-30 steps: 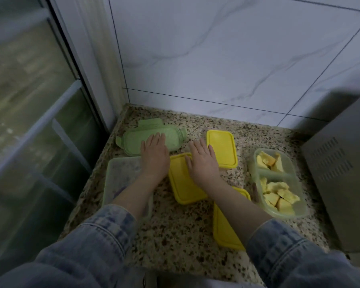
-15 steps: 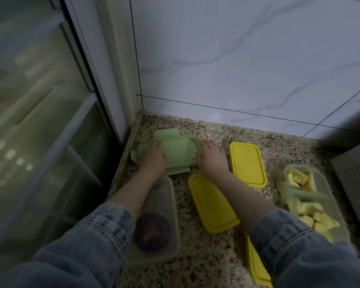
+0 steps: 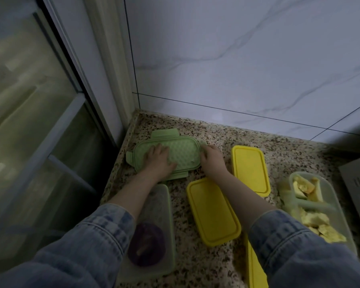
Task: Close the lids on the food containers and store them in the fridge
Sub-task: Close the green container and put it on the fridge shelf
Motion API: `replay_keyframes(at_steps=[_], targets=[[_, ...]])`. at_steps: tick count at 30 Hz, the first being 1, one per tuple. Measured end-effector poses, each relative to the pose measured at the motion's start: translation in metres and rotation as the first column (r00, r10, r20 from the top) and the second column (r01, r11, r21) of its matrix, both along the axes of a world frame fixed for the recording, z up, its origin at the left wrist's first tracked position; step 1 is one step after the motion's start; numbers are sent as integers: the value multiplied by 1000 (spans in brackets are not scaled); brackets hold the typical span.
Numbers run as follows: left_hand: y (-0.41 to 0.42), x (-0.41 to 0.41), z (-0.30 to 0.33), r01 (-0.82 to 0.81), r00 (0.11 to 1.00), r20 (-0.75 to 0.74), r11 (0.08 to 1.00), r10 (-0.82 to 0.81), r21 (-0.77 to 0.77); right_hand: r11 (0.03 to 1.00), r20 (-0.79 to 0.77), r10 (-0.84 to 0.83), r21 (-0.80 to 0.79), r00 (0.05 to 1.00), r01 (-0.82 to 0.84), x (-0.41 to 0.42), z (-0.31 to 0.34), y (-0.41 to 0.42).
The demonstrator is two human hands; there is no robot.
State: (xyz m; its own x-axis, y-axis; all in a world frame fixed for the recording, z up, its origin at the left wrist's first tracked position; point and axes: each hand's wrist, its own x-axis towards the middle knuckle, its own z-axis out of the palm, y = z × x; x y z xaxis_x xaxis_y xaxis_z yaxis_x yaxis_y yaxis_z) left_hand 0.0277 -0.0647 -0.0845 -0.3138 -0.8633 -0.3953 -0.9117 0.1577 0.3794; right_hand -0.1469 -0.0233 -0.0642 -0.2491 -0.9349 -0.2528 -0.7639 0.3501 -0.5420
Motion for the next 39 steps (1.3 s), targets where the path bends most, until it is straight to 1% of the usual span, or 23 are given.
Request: replay_keyframes(at_steps=[3,8,13,16,18,20,22,25,29,33,36,38,39], targets=[[4,-6,-1,12,1000,-2,998,-12,59,999,39,-44,-10,998,45,-1,0,-5],[8,-10,-2,67,998,0,995,-67,70,991,56,-122,-41,991,124,-3,4,-8],[12,-15,8,71,995,-76,996,-66,56,964,102,-169,-190,980,186,-5,16,-3],[18,-17,15,102,987,-122,995,-102,-2,938,130,-216,-248,968,243,-4,29,-2],[21,-17,20,84,973,-208,993,-99,-82,921,162,-225,-287,961,264,-1,38,-2],[24,-16,25,41,940,-326,984,-97,-174,901,198,-238,-321,951,292,2,46,-1],[27,-14,32,9,911,-397,970,-107,-242,885,218,-250,-343,943,314,4,53,1],[33,-11,41,-36,888,-445,944,-121,-328,863,255,-250,-380,934,335,8,62,6],[35,-10,56,-65,871,-471,915,-144,-399,833,351,-192,-436,917,341,13,72,16],[38,-13,78,-148,833,-527,852,-166,-503,805,354,-164,-491,921,332,11,80,27],[43,-22,99,-189,789,-583,826,-195,-532,801,365,-206,-470,908,371,3,85,34],[46,-29,114,-228,759,-622,817,-191,-530,813,401,-245,-411,883,412,-6,89,39],[48,-34,122,-266,729,-661,816,-178,-513,821,418,-258,-380,871,426,-11,92,43]])
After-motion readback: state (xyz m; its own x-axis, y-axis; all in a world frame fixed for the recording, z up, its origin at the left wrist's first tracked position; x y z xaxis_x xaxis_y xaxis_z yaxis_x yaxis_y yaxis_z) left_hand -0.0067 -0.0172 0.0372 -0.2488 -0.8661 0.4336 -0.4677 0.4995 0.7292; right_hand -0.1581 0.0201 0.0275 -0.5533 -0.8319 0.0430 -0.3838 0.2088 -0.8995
